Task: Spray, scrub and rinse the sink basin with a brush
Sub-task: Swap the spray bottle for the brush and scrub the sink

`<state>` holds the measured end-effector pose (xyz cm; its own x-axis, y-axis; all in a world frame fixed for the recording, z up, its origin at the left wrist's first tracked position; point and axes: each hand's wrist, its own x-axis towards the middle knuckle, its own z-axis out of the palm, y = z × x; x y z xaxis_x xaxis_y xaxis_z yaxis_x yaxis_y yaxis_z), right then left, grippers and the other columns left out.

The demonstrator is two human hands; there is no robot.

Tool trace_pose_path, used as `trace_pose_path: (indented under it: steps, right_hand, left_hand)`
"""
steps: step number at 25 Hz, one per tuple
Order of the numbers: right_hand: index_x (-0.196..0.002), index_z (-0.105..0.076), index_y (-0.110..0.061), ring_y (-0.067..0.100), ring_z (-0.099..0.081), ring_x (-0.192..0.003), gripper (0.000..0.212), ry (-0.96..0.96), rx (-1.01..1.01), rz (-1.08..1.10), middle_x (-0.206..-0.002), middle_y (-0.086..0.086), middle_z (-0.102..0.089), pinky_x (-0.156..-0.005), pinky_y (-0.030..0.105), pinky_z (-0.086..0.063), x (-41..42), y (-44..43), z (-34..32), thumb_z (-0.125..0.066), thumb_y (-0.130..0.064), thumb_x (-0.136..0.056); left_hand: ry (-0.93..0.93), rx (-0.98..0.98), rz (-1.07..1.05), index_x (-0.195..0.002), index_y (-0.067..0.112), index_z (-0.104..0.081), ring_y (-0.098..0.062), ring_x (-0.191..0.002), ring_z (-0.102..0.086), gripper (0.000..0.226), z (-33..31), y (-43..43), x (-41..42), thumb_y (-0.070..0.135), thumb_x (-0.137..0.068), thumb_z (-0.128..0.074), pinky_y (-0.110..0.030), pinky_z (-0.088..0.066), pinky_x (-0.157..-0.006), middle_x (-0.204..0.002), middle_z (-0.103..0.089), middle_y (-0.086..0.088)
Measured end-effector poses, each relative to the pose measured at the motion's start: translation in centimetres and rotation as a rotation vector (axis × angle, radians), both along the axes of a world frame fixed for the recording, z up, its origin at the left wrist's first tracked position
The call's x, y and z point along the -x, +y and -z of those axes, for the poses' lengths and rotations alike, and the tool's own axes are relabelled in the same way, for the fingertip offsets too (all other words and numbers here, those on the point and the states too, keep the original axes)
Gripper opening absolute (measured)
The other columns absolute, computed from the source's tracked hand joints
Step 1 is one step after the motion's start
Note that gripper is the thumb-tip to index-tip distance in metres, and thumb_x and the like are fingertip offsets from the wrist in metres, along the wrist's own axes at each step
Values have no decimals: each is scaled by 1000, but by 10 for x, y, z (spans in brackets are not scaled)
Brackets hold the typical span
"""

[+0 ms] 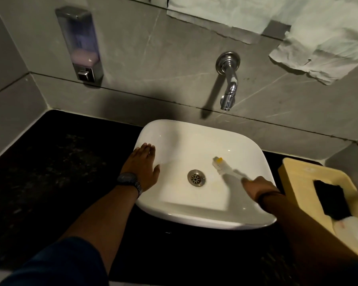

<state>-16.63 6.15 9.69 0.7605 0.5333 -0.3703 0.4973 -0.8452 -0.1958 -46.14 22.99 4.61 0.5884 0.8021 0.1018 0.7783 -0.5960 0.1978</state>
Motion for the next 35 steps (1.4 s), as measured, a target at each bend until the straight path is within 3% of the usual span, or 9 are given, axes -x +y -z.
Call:
trace_pose_path:
  steps: [5, 8, 11, 17, 22, 26, 28, 31, 35]
  right_hand:
    - [-56, -45, -20, 15, -25, -29, 42, 554, 156, -130, -41, -1, -36, -39, 16, -19, 30, -15, -18, -57, -53, -80]
    - [-101, -63, -18, 21, -59, -58, 45, 367, 41, -326, -76, 9, -64, -54, 24, -44, 58, 19, 4, -50, -58, -83]
    - [-128, -52, -8, 36, -56, -114, 63, -5, -81, -58, -128, 18, -60, -92, 38, -43, 51, 46, 12, -42, -56, -88]
    - [-114, -55, -32, 29, -61, -99, 37, 254, -178, -495, -109, 8, -66, -83, 31, -43, 91, 34, 34, -46, -54, -86]
    - [-127, -55, -1, 38, -57, -113, 61, -38, 17, 33, -128, 24, -59, -91, 38, -47, -21, -29, -7, -48, -49, -90]
    - [-68, -56, -14, 21, -42, -38, 31, 453, 130, -55, -46, 4, -49, -44, 25, -31, 7, -37, -34, -61, -40, -84]
    - [-57, -45, -21, 17, -29, -30, 39, 561, 194, -167, -37, -2, -37, -40, 19, -23, 40, -20, -22, -58, -53, -76]
    - [-102, -60, -22, 27, -64, -76, 46, 306, 28, -428, -89, 8, -68, -66, 31, -45, 74, 24, 6, -47, -61, -81]
    - [-128, -52, -12, 36, -54, -117, 66, -2, -86, -99, -131, 17, -58, -95, 41, -42, 55, 48, 9, -37, -60, -84]
  left_hand:
    - [40, 0, -11, -144, 5, -15, -25, -144, -13, 67, 0, 1, -1, 40, -90, -35, -39, -10, -119, -155, -22, -14]
    - [34, 4, -15, -144, 6, -14, -24, -144, -12, 67, 1, 1, -1, 40, -90, -34, -37, -8, -118, -155, -21, -13]
    - [19, 15, -12, -144, 7, -12, -24, -144, -12, 66, 4, 2, 0, 39, -91, -34, -37, -7, -118, -155, -20, -13]
    - [19, 1, -7, -144, 6, -14, -24, -144, -12, 65, 6, 3, -1, 38, -91, -35, -37, -7, -119, -155, -21, -13]
    - [41, -8, -8, -144, 5, -16, -25, -144, -14, 65, 3, 2, 0, 38, -91, -36, -38, -9, -119, -154, -23, -14]
    - [52, -12, -5, -143, 3, -19, -26, -143, -16, 65, 2, -1, -1, 36, -90, -39, -39, -10, -118, -153, -26, -16]
    - [56, -10, -10, -143, 4, -18, -26, -143, -15, 65, 1, -1, -1, 36, -90, -38, -38, -10, -118, -153, -25, -15]
    - [25, -12, -6, -143, 4, -18, -25, -144, -15, 63, 1, 0, -1, 36, -91, -37, -38, -10, -118, -153, -25, -15]
    - [22, 6, 4, -144, 6, -14, -25, -144, -13, 62, 3, 2, -1, 35, -93, -33, -37, -8, -118, -155, -22, -13]
